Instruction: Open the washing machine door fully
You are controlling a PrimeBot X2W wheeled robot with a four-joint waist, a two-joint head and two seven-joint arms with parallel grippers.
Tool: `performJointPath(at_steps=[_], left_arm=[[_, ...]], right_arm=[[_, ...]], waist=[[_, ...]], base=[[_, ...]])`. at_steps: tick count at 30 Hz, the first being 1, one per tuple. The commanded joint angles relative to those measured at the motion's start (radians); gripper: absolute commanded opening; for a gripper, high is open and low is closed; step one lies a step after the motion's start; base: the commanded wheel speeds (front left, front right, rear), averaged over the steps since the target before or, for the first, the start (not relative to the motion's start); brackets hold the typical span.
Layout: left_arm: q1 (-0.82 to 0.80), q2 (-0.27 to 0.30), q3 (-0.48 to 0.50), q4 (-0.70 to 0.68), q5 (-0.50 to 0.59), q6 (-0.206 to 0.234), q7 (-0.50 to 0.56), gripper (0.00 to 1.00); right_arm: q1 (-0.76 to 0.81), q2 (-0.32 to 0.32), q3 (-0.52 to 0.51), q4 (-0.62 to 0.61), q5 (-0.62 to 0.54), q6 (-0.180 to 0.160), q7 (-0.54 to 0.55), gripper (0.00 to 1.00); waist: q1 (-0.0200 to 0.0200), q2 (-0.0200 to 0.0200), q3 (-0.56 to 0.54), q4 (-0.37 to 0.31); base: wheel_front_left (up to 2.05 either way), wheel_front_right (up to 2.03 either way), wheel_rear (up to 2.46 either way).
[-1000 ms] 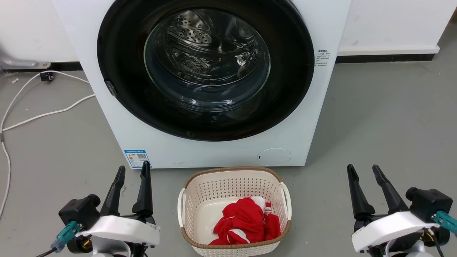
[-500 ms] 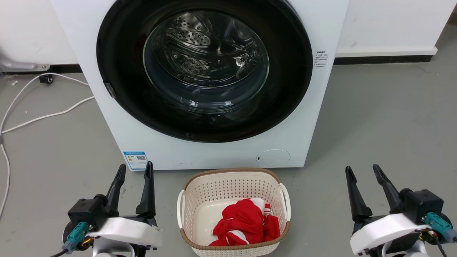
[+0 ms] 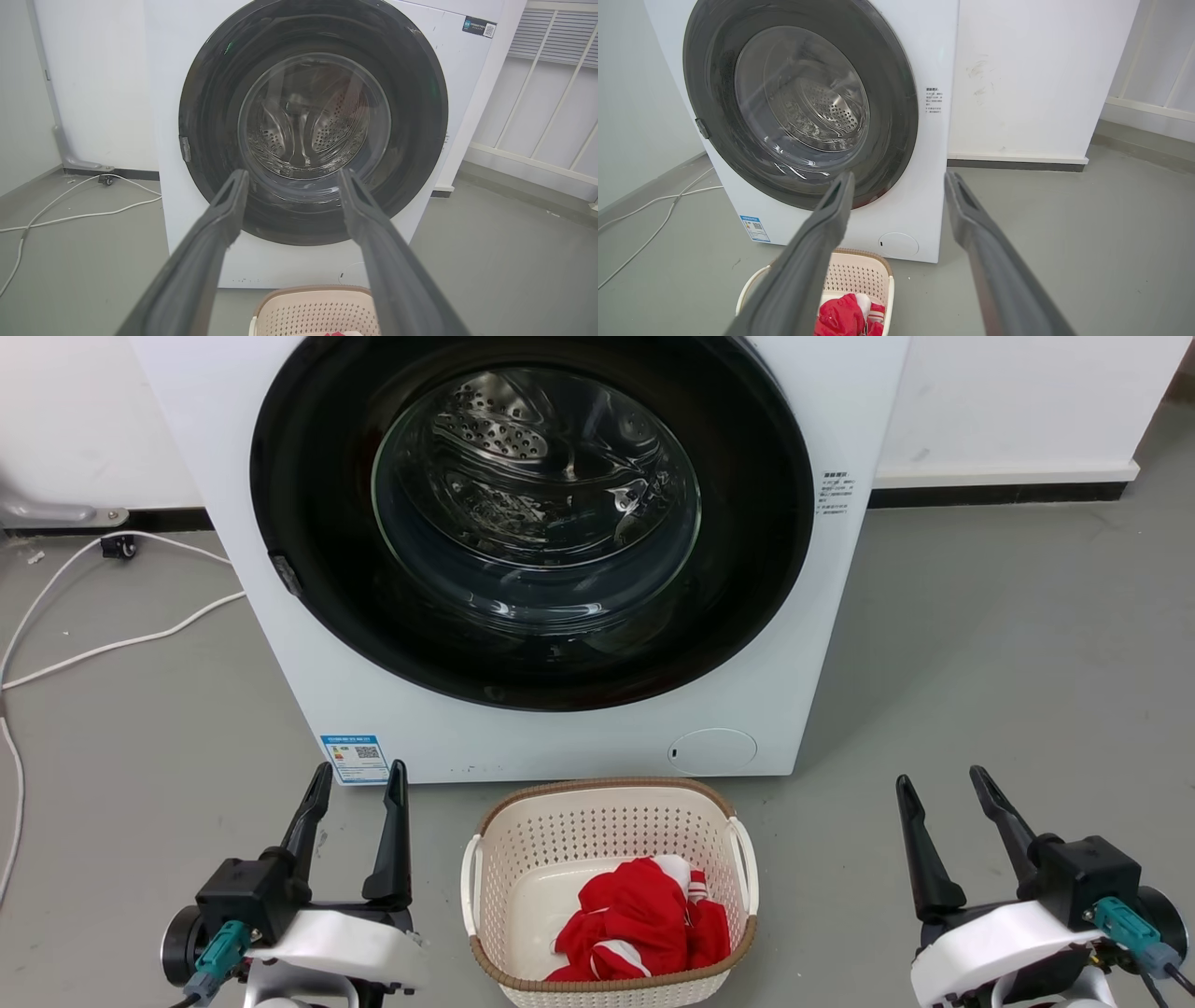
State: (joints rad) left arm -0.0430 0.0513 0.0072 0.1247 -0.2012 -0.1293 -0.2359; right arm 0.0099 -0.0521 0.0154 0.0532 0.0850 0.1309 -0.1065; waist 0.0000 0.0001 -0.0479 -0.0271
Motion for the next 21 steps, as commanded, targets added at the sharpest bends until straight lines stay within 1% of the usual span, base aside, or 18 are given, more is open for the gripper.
performJointPath(at_steps=[1,13,21], left_arm=[[0.012,0.002,0.0,-0.002,0.021,-0.002,-0.009,1.0],[0.014,0.001,0.004,0.002,0.103,-0.001,-0.031,1.0],[0.012,0.0,0.009,0.007,0.104,-0.001,-0.03,1.0]], right_arm=[[0.008,0.003,0.003,-0.006,-0.016,0.0,-0.009,1.0],[0.009,0.003,0.007,-0.002,-0.076,0.0,-0.018,1.0],[0.002,0.003,0.003,0.009,-0.058,0.0,-0.023,1.0]], waist=[[0.0,-0.0001,0.0,-0.001],[0.0,-0.0001,-0.003,-0.004],[0.0,-0.0001,0.002,-0.003]], base=[[0.0,0.0,0.0],[0.0,0.0,0.0],[0.0,0.0,0.0]])
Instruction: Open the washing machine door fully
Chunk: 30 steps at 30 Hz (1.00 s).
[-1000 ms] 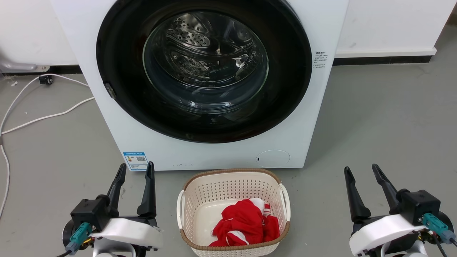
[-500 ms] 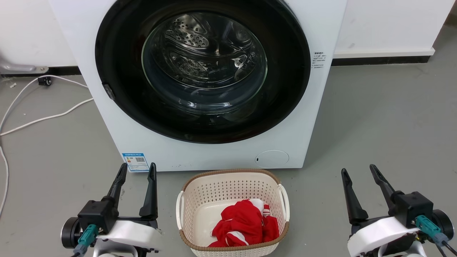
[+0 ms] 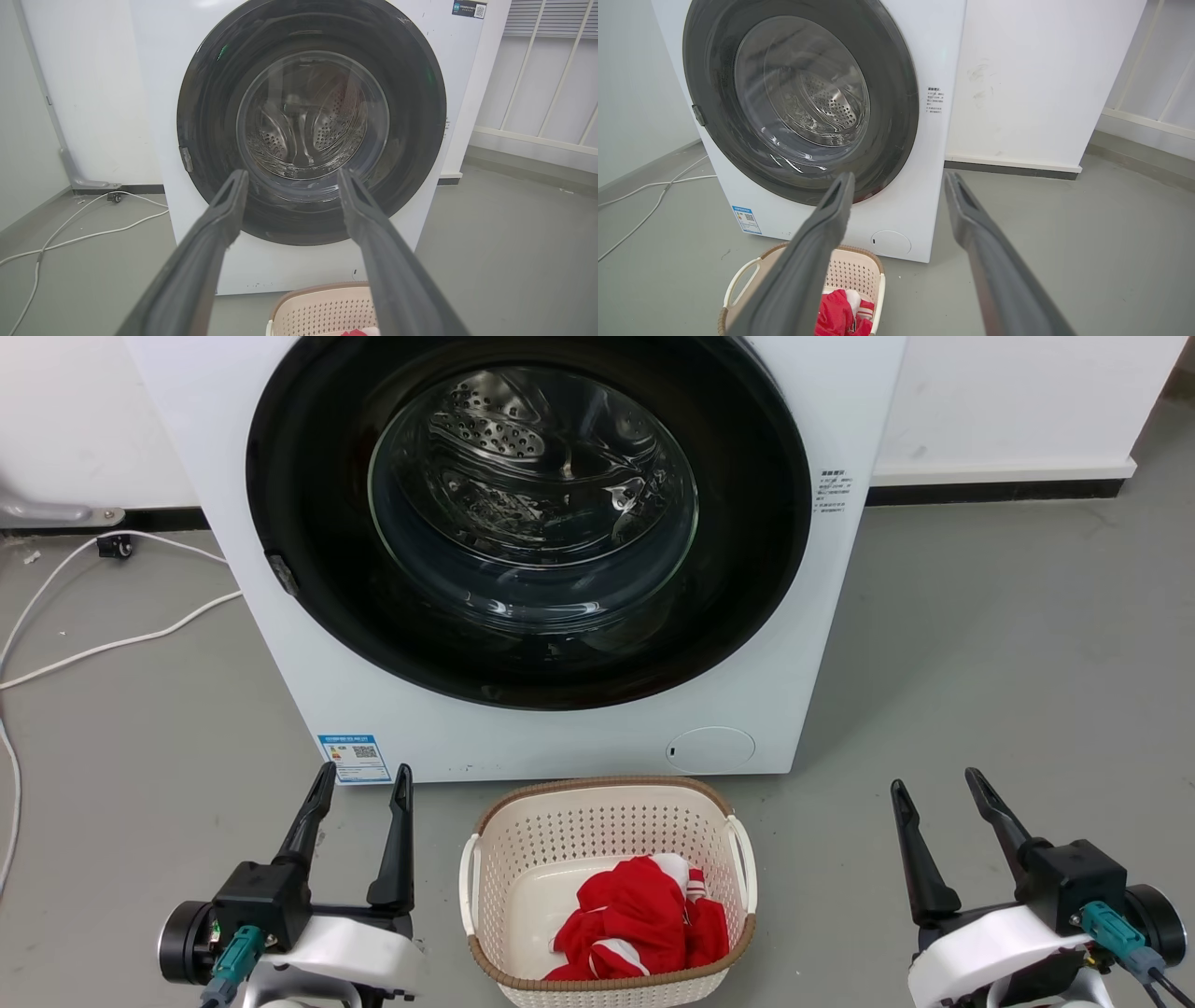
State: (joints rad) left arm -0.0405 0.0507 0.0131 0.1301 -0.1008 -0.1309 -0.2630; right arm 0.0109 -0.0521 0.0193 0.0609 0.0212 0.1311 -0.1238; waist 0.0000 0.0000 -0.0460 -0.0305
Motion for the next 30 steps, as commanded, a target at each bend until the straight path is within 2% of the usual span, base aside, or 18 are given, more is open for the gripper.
performJointPath(at_steps=[1,10,11,12,13,19,24,30], left_arm=[[0.008,0.0,0.004,0.004,0.007,0.001,-0.003,1.0],[0.004,0.0,-0.001,0.004,0.007,0.002,-0.003,1.0],[0.004,0.0,-0.002,0.002,0.007,0.002,-0.003,1.0],[0.004,0.0,-0.003,0.001,0.006,0.002,-0.003,1.0],[0.004,0.0,-0.003,0.0,0.007,0.002,-0.003,1.0],[0.003,0.0,-0.003,0.001,0.01,0.001,-0.003,1.0],[0.003,0.0,-0.001,0.001,0.01,0.001,-0.003,1.0],[0.004,0.0,0.002,0.001,0.012,0.001,-0.003,1.0]], right_arm=[[0.0,0.003,-0.003,0.006,0.01,0.0,-0.008,1.0],[-0.004,0.003,-0.004,0.012,0.015,-0.001,-0.003,1.0],[-0.004,0.003,-0.004,0.013,0.022,-0.001,-0.003,0.61],[-0.005,0.003,-0.005,0.012,0.023,-0.001,-0.005,0.15],[-0.006,0.003,-0.005,0.012,0.031,-0.001,-0.008,0.0],[-0.01,0.003,-0.006,0.022,0.094,-0.001,-0.021,0.0],[-0.015,0.003,-0.005,0.04,0.312,-0.001,-0.048,0.0],[-0.049,0.003,-0.056,0.083,0.563,-0.001,-0.097,0.0]], waist=[[0.0,0.0,0.001,0.002],[0.0,0.0,0.002,0.004],[0.0,0.0,0.002,0.004],[0.0,0.0,0.002,0.004],[0.0,0.0,0.003,0.004],[0.0,0.0,0.004,0.003],[0.0,0.0,0.003,0.002],[0.0,0.0,0.003,0.001]], base=[[0.0,0.0,0.0],[0.0,0.0,0.0],[0.0,0.0,0.0],[0.0,0.0,0.0],[0.0,0.0,0.0],[0.0,0.0,0.0],[0.0,0.0,0.0],[0.0,0.0,0.0]])
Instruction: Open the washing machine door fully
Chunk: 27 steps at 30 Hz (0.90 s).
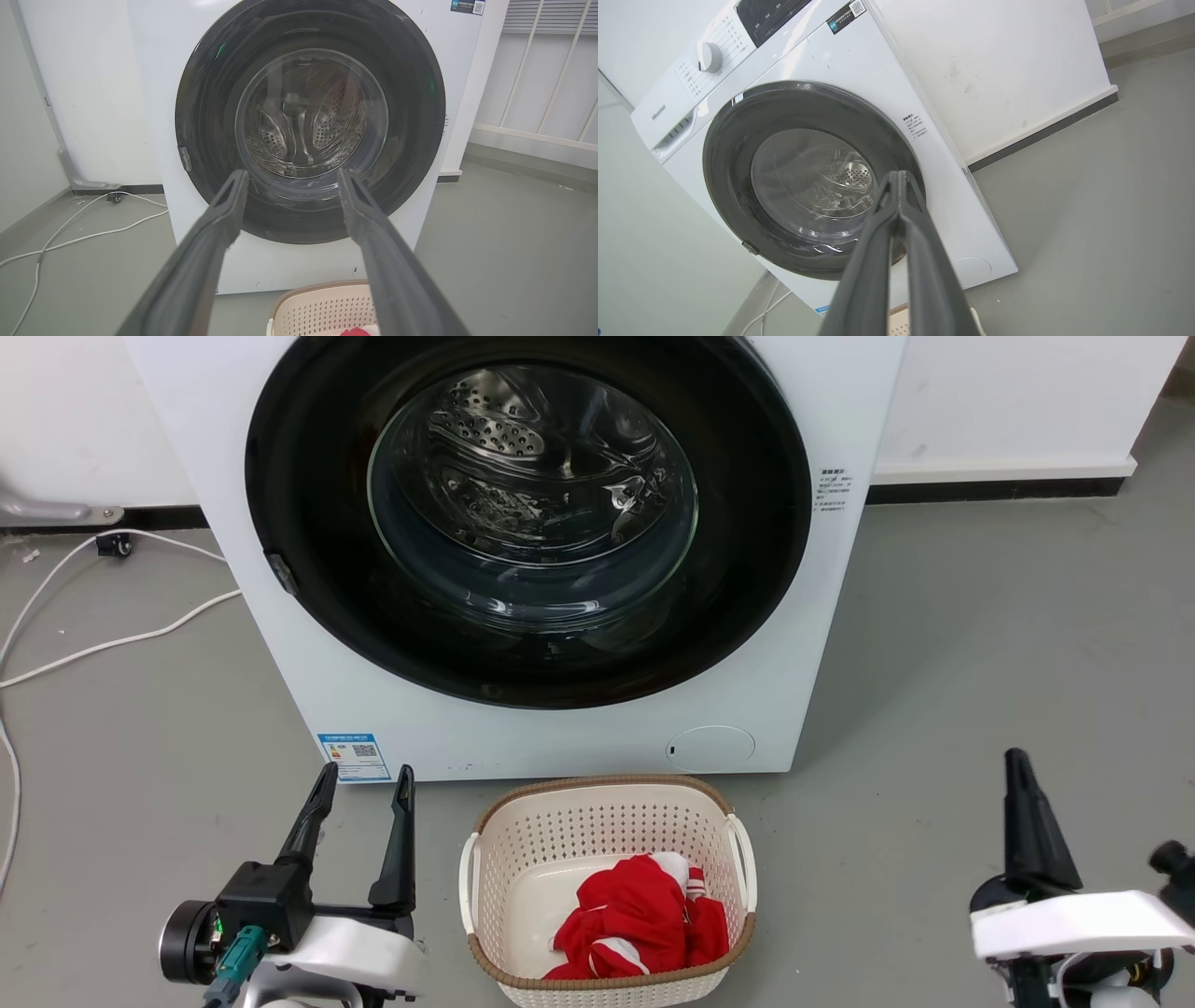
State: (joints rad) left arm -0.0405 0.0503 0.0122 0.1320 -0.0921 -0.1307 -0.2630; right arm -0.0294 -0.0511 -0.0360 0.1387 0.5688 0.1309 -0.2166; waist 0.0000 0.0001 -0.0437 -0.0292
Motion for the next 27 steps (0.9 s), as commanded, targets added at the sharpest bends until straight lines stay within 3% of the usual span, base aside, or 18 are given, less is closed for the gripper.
performJointPath(at_steps=[1,8,12,14,21,27], left_arm=[[0.004,0.0,0.003,-0.001,0.003,0.001,-0.003,1.0],[-0.004,0.0,-0.004,-0.003,-0.002,0.001,-0.003,1.0],[-0.011,0.0,-0.012,-0.009,-0.001,0.002,-0.003,1.0],[-0.02,0.0,-0.013,-0.014,-0.001,0.002,-0.003,1.0],[-0.045,0.001,-0.009,-0.028,0.001,0.002,-0.003,1.0],[-0.088,0.005,-0.006,-0.051,-0.004,0.001,-0.003,1.0]], right_arm=[[-0.015,0.001,-0.006,0.015,0.065,0.0,-0.013,0.0],[-0.091,0.001,-0.032,0.075,0.531,0.0,-0.042,0.0],[-0.152,0.001,-0.059,0.099,0.734,0.0,-0.046,0.0],[-0.244,0.001,-0.1,0.134,0.877,0.0,-0.029,0.0],[-0.475,-0.055,-0.138,0.291,0.996,0.0,0.091,0.0],[-0.721,-0.133,-0.101,0.463,0.99,0.0,0.19,0.0]], waist=[[0.0,-0.0001,0.001,-0.001],[0.0,-0.0001,0.01,0.002],[0.0,-0.0001,0.021,0.004],[0.0,-0.0001,0.036,0.005],[0.0,-0.0001,0.093,0.005],[0.0,-0.0001,0.171,0.016]], base=[[0.0,0.0,0.0],[0.0,0.0,0.0],[0.0,0.0,0.0],[0.0,0.0,0.0],[0.0,0.0,0.0],[0.0,0.0,0.0]])
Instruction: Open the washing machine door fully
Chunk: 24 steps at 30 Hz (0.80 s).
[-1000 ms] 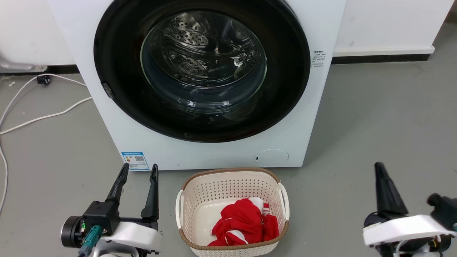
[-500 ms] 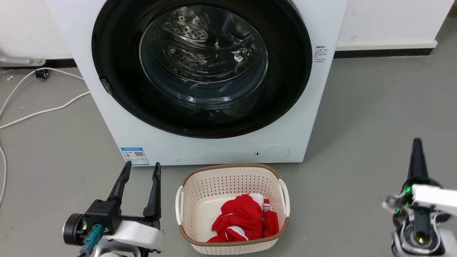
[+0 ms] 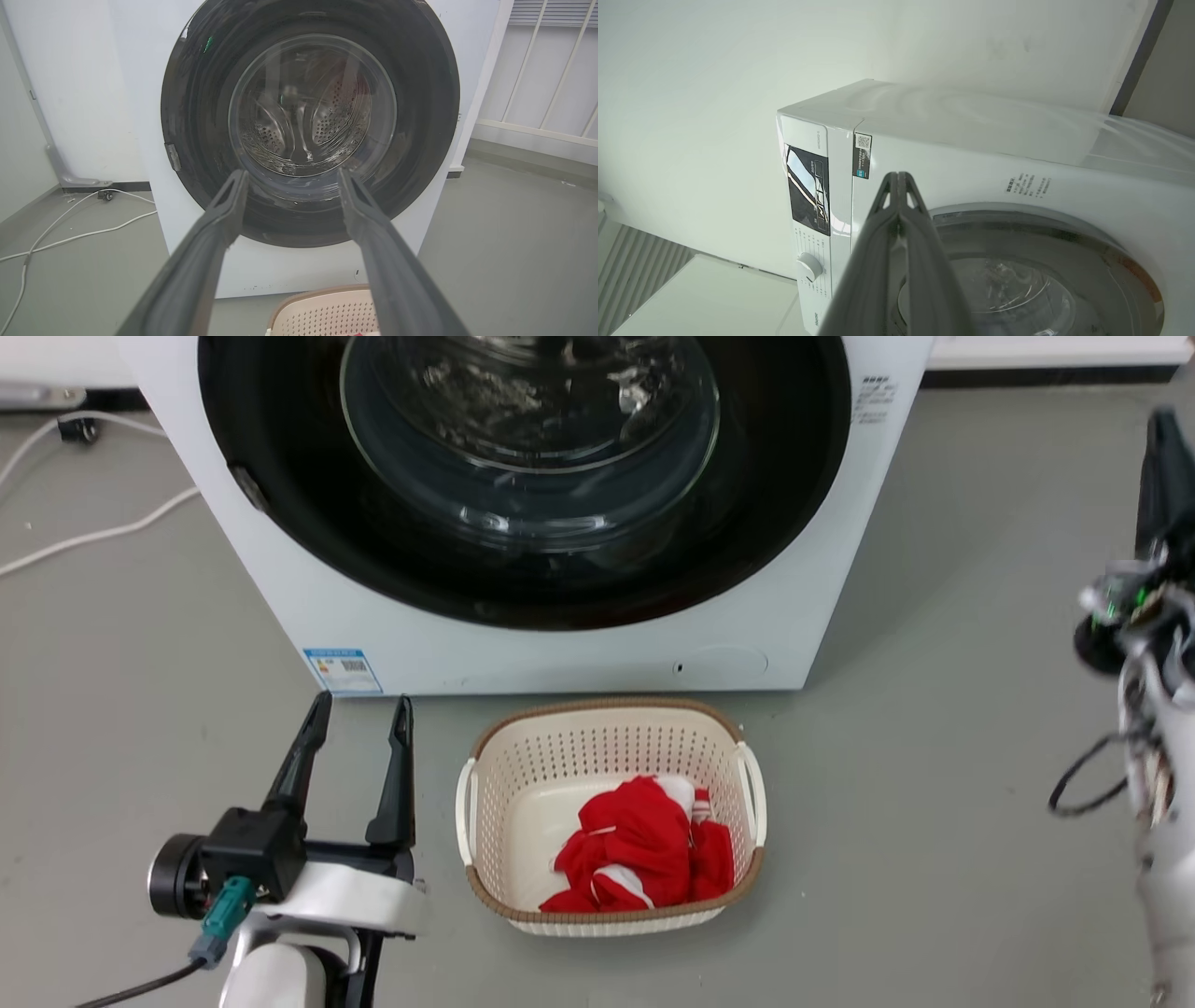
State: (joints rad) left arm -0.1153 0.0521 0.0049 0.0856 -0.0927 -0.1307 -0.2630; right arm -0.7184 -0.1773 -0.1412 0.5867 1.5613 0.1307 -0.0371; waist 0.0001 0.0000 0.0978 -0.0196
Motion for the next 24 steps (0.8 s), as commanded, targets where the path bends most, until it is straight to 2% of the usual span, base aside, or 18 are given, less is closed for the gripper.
performJointPath(at_steps=[1,4,9,17,24], left_arm=[[-0.021,0.004,0.002,-0.009,-0.005,0.001,-0.003,1.0],[-0.045,0.006,0.002,-0.017,-0.007,0.001,-0.003,1.0],[-0.076,0.013,0.006,-0.031,-0.015,0.0,-0.003,1.0],[-0.117,0.022,0.005,-0.044,-0.026,0.0,-0.003,1.0],[-0.155,0.024,0.003,-0.063,-0.032,0.0,-0.003,1.0]], right_arm=[[-0.074,-0.021,0.014,0.047,-0.008,0.0,0.028,0.0],[-0.208,-0.06,0.051,0.154,-0.038,0.0,0.083,0.0],[-0.436,-0.088,0.135,0.329,-0.114,0.0,0.185,0.0],[-0.702,-0.08,0.253,0.553,-0.243,0.0,0.333,0.0],[-0.858,-0.028,0.332,0.674,-0.344,0.0,0.371,0.0]], waist=[[-0.0001,0.0,0.042,0.008],[-0.0001,0.0,0.081,0.018],[-0.0001,0.0,0.136,0.028],[-0.0001,0.0,0.197,0.042],[-0.0001,0.0,0.265,0.048]], base=[[0.0,0.0,0.0],[0.0,0.0,0.0],[0.0,0.0,0.0],[0.0,0.0,0.0],[0.0,0.0,0.0]])
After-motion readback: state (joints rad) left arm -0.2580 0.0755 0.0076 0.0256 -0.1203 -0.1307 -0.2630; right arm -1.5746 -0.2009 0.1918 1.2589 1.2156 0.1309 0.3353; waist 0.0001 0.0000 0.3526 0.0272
